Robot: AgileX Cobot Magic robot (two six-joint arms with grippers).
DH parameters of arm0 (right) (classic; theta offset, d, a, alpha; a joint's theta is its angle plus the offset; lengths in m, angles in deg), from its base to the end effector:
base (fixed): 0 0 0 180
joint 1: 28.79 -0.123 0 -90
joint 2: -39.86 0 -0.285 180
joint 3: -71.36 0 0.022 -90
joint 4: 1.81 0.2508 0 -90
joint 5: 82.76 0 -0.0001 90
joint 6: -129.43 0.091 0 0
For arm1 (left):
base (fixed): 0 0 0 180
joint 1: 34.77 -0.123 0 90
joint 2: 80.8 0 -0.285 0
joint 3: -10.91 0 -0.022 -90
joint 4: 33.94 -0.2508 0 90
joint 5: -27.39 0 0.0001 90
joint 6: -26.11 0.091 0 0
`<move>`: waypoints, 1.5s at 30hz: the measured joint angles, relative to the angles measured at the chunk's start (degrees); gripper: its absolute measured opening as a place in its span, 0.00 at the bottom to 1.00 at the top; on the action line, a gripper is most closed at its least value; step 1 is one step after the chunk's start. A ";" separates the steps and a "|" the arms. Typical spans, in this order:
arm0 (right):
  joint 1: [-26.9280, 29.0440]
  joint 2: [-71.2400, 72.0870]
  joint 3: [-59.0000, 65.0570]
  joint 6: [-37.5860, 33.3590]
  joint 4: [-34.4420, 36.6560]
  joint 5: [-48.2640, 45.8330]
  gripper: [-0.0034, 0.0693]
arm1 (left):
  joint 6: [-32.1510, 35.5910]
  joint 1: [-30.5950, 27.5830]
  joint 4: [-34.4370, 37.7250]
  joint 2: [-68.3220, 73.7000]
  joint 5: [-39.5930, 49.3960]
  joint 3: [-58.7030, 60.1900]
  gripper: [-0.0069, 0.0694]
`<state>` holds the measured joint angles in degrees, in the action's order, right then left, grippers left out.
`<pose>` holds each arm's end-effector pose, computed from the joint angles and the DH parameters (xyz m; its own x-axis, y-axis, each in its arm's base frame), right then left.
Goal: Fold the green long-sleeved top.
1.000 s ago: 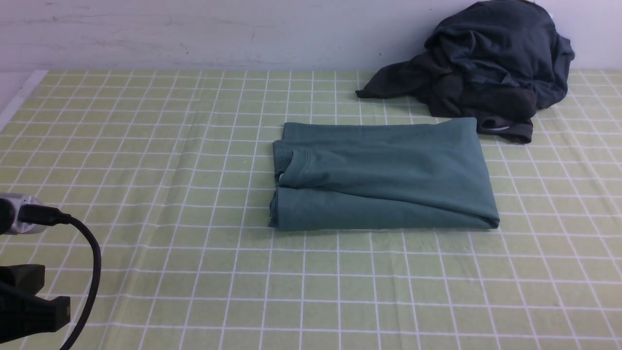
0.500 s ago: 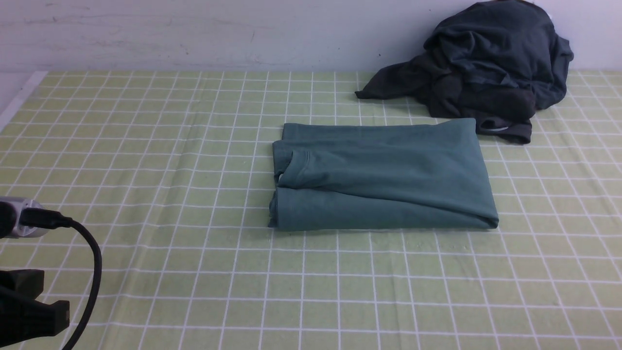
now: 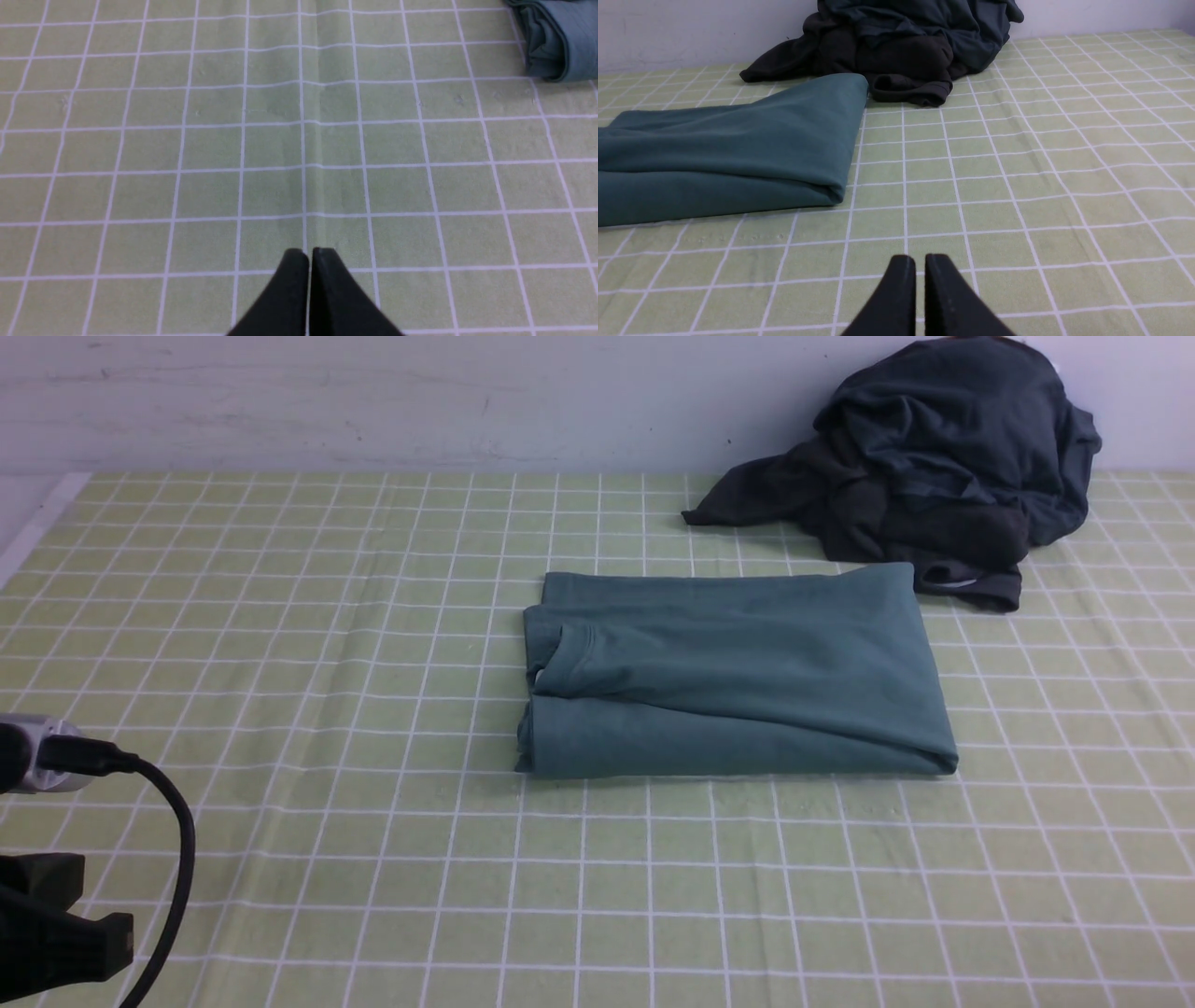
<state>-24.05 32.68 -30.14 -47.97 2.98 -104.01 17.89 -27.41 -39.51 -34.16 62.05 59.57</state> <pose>0.0527 -0.0016 0.1730 -0.2803 0.1466 -0.9487 0.0889 0.9880 0.1264 0.1254 -0.0111 0.2707 -0.6394 0.0188 -0.7686 0.0454 0.9989 -0.0134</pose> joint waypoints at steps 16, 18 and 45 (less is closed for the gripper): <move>0.00 0.00 0.00 0.00 -0.21 0.00 0.08 | 0.00 1.24 -2.16 -34.91 -1.67 17.32 0.09; 0.00 0.00 0.00 0.04 -0.21 0.00 0.08 | 0.06 0.82 -1.38 -38.54 -5.70 20.29 0.09; 0.00 0.00 0.00 0.04 -0.26 0.00 0.08 | 9.68 -4.42 4.87 -39.47 -13.70 29.76 0.09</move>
<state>-24.05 32.68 -30.14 -47.93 2.72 -104.01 27.57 -31.83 -34.65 -73.63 48.35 89.33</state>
